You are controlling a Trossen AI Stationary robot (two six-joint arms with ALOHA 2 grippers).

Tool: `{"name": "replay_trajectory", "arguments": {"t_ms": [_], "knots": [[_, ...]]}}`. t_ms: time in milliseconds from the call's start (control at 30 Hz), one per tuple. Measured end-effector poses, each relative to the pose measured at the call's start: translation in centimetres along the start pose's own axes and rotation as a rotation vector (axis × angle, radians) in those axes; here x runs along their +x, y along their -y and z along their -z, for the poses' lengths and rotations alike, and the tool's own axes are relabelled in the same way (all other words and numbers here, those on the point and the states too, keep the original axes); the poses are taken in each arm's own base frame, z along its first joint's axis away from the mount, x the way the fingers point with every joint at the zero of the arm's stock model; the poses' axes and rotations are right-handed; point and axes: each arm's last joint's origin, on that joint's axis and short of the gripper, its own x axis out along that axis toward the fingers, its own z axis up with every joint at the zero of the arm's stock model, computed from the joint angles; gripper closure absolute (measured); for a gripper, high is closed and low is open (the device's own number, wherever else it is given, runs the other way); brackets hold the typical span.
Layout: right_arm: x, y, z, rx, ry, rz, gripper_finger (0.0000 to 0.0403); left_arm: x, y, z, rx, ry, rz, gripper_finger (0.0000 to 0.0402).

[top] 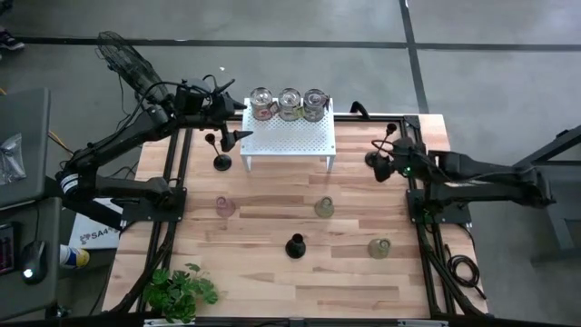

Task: Pick & Place candle stick holders
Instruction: Put the top right black candle holder on the shelf

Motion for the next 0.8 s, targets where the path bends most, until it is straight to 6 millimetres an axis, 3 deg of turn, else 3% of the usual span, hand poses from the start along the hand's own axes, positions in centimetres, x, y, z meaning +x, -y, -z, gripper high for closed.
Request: {"name": "replay_trajectory", "arguments": {"t_ms": [133, 433, 800], "knots": [[1.0, -0.3, 0.7, 0.045, 0.127, 0.078, 0.0214, 0.0, 0.0, 0.0, 0.0, -0.003, 0.0, 0.0006], [3.2, -0.1, 2.9, 0.064, 0.185, 0.175, 0.0214, 0.0, 0.1, 0.3, -0.004, -0.029, 0.007, 0.0006], [4.0, -0.7, 2.4, -0.032, 0.345, 0.251, 0.0214, 0.0, 0.1, 0.3, -0.015, -0.029, 0.005, 0.0006]]}}
